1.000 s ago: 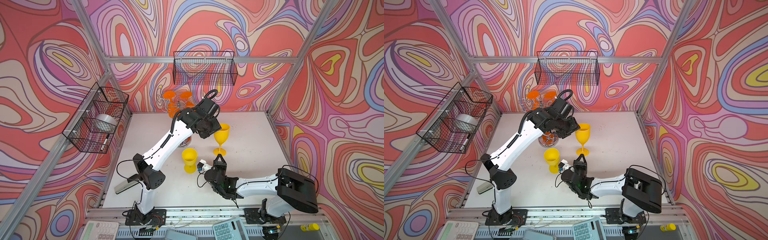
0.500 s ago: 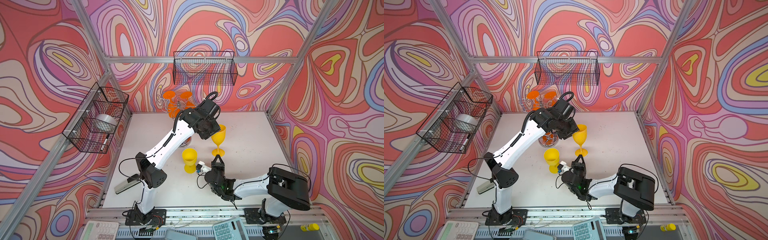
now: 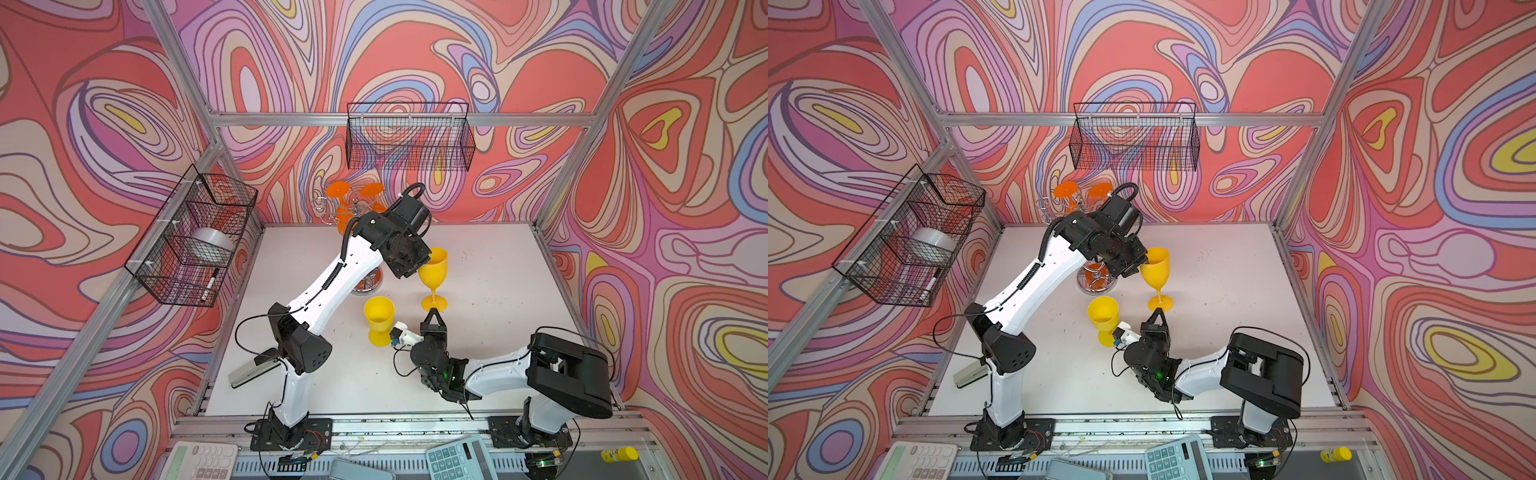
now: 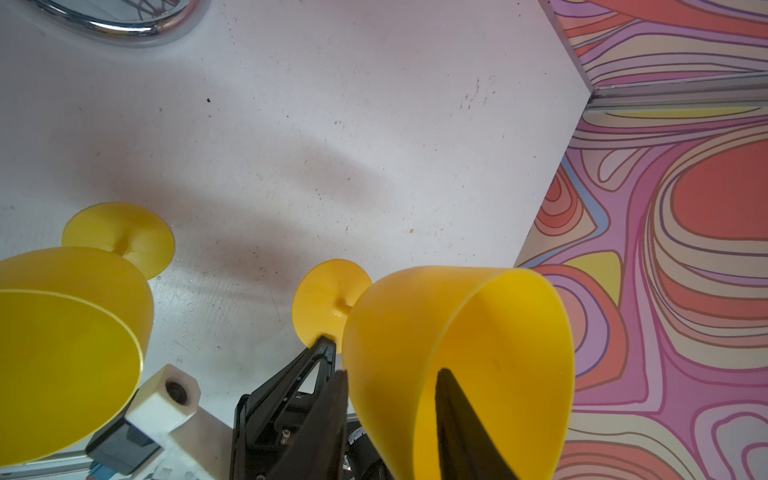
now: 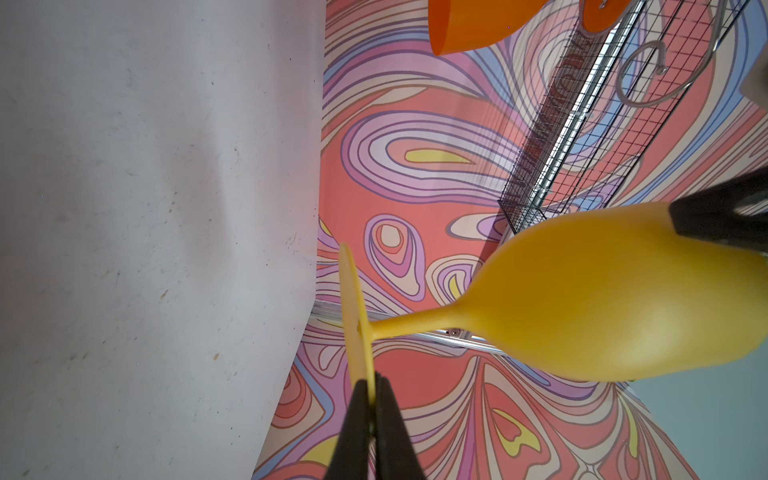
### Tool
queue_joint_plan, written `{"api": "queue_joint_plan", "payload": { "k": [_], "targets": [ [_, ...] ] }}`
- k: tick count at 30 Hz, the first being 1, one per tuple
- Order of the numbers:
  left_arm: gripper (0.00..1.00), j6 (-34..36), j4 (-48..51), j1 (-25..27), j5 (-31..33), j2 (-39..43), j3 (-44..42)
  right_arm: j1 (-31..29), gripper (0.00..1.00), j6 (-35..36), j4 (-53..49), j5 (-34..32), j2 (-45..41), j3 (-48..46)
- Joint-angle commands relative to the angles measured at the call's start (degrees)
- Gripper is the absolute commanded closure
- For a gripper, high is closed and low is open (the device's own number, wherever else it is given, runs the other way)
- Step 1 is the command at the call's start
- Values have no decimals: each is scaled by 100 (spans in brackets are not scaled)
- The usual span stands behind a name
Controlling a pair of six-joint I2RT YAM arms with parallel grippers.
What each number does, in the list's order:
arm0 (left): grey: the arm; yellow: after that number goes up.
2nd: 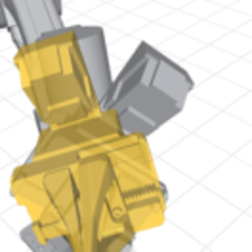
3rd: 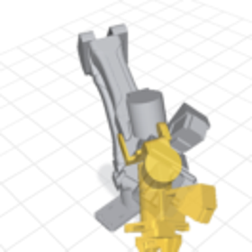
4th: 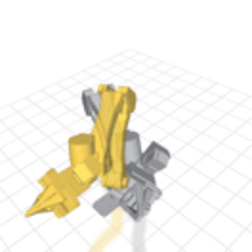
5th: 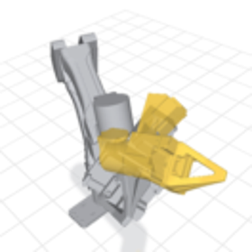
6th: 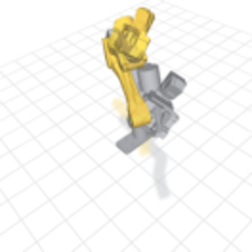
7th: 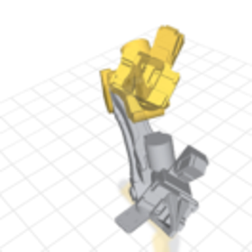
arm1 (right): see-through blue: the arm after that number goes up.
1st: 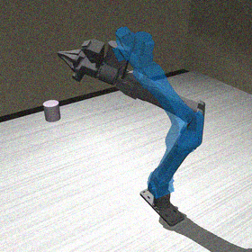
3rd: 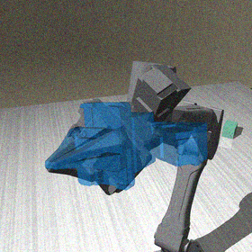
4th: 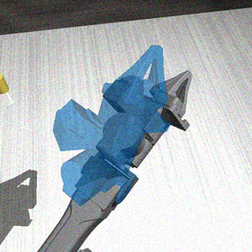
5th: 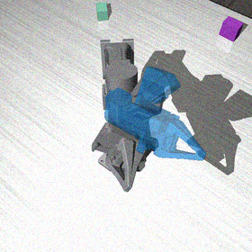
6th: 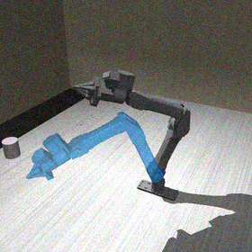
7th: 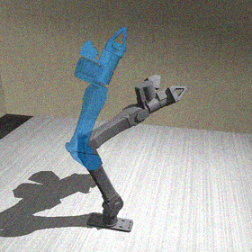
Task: Take the wine glass off the wine glass rack
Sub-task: 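Lower the open left gripper around the yellow glass bowl and close it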
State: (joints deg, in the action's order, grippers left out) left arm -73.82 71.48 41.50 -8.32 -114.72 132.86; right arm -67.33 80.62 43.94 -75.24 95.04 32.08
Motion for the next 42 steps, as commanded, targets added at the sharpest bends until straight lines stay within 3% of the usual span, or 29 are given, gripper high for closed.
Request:
{"api": "queue_joint_plan", "payload": {
  "k": [1,8,15,32,42],
  "targets": [
    [66,-80,754,-70,-94,-262,334,-43,100,318,657,-87,173,-61],
    [67,34,1153,-89,-114,-460,672,-61,100,1008,1734,-70,533,-43],
    [68,59,1184,-41,41,-357,663,-69,100,1062,1846,-48,427,-87],
    [69,91,1157,306,154,-446,575,-72,100,-182,-63,-78,-261,-97],
    [80,87,1122,364,164,-446,579,-96,100,-769,-1087,-70,-625,-57]
  ]
}}
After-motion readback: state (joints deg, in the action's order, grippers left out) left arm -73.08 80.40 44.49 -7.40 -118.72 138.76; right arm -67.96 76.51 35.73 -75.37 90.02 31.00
